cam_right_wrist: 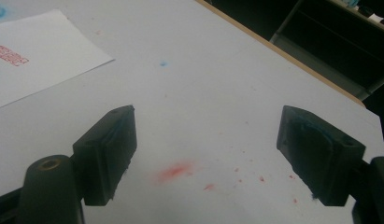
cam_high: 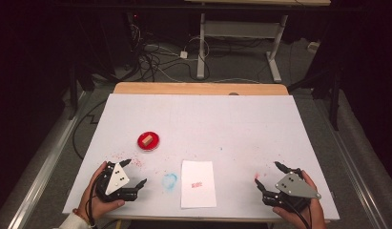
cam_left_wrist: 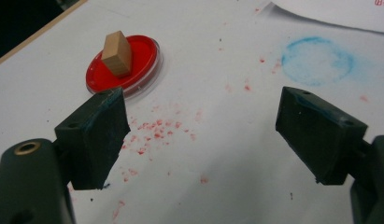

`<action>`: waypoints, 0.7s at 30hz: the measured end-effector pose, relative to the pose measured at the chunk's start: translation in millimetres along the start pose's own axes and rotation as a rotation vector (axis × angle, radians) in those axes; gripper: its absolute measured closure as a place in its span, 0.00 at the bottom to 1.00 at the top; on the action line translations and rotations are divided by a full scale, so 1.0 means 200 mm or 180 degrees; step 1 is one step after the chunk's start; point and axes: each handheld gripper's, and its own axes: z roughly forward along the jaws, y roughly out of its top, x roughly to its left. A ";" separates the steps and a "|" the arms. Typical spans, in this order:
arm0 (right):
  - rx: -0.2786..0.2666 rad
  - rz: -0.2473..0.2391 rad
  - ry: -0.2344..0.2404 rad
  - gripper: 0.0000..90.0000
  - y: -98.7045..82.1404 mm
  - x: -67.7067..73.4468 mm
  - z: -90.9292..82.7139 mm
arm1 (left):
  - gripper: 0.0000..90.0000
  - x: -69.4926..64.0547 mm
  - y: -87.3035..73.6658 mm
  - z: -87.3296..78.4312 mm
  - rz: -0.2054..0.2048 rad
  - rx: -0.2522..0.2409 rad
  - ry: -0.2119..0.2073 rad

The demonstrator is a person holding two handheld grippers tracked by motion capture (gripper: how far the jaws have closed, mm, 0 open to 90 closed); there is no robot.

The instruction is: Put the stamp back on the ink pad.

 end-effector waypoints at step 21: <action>-0.0006 -0.0038 -0.0014 0.23 0.01 0.01 0.00 | 0.19 0.00 0.01 0.01 0.0021 -0.0001 -0.0118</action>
